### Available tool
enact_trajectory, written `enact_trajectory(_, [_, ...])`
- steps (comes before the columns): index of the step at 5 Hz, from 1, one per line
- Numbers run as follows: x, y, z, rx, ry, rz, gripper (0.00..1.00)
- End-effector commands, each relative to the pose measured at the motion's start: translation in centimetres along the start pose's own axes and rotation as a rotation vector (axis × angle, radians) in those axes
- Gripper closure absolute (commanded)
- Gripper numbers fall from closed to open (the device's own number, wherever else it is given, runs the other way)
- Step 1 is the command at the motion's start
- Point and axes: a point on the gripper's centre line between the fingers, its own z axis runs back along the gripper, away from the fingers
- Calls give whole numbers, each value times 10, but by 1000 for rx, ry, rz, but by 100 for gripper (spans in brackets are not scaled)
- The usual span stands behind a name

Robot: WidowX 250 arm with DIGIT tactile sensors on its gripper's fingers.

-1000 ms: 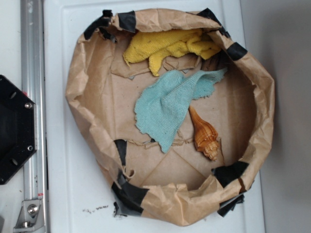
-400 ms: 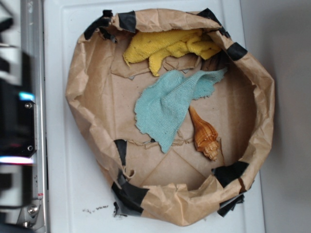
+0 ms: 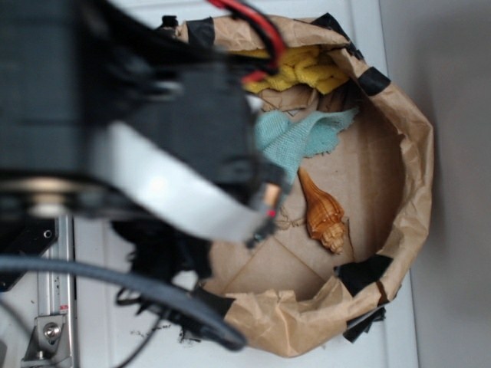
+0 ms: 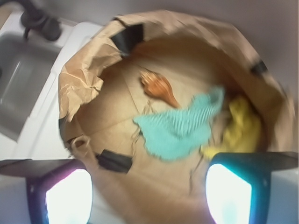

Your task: Grab the shell.

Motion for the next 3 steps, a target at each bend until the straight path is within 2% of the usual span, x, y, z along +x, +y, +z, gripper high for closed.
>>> enact_trajectory(1, [31,18,-50,-35,61,-129,0])
enact_trajectory(2, [53,15,-69,-16,79,-229,0])
enact_trajectory(3, [73,10,-86,-31,60,-227,0])
